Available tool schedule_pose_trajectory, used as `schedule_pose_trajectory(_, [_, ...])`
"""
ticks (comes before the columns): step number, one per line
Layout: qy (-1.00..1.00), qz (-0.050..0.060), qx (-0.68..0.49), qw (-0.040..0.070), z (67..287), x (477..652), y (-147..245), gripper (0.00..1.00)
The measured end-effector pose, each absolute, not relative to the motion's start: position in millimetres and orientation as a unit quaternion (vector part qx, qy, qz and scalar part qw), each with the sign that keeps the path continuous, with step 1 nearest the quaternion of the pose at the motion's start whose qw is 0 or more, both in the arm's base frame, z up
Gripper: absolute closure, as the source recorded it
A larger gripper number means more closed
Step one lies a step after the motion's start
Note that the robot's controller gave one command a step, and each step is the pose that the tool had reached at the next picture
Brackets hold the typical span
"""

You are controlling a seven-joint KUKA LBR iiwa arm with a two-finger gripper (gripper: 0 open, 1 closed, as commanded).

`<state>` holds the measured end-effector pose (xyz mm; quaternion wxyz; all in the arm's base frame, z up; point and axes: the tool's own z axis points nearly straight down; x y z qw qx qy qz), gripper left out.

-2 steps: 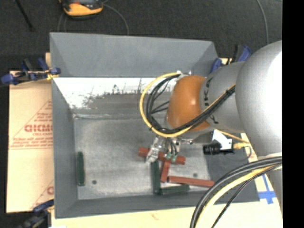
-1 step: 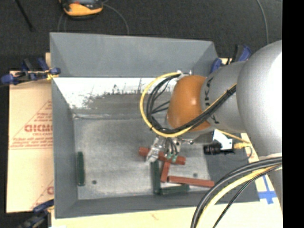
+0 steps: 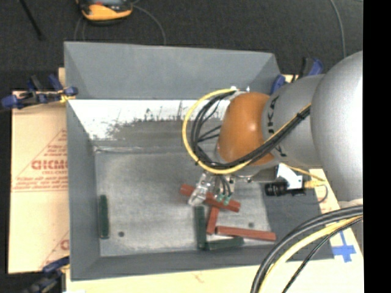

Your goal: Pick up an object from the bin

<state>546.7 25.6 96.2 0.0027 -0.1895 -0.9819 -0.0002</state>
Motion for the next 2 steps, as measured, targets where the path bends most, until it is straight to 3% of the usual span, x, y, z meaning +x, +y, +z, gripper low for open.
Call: schedule_pose_trajectory(2, [-0.982,-0.001,-0.189,-0.003,112.2,549.3,24.9,1.0])
